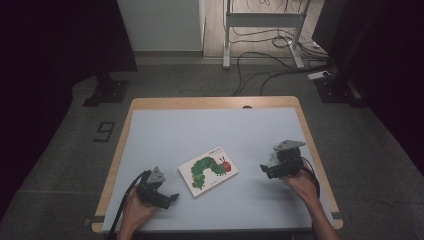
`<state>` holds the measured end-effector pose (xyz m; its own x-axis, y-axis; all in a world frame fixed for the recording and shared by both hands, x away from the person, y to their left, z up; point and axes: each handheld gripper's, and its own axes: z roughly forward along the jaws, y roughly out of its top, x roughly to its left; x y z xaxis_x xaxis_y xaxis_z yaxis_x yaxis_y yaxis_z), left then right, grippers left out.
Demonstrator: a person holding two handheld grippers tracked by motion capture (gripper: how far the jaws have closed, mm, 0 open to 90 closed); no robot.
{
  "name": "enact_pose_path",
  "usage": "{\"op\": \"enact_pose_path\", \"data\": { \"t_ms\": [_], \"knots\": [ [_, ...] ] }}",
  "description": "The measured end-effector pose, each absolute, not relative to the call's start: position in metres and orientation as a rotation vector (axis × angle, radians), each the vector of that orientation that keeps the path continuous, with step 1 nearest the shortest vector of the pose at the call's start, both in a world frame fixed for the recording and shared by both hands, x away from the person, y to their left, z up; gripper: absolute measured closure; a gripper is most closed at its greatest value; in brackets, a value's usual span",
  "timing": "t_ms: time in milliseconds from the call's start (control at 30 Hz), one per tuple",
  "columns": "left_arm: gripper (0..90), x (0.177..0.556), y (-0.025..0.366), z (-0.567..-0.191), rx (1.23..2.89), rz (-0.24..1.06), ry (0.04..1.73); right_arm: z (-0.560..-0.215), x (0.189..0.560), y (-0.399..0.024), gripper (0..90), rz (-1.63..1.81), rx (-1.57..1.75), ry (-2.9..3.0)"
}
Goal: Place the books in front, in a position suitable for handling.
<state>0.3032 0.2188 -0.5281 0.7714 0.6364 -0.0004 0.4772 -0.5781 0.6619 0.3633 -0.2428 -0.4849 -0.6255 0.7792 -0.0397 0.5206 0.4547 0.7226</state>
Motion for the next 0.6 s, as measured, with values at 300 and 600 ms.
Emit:
{"op": "enact_pose_path", "data": {
  "t_ms": [300, 600],
  "knots": [
    [0.0, 0.313, 0.200, -0.528, 2.324, 0.288, 0.750, -0.481, 0.369, -0.218, 0.0, 1.005, 1.029, 2.379],
    [0.0, 0.320, 0.187, -0.528, 2.340, 0.258, 0.695, -0.491, 0.378, -0.195, 0.0, 1.052, 0.996, 2.450]
  ]
}}
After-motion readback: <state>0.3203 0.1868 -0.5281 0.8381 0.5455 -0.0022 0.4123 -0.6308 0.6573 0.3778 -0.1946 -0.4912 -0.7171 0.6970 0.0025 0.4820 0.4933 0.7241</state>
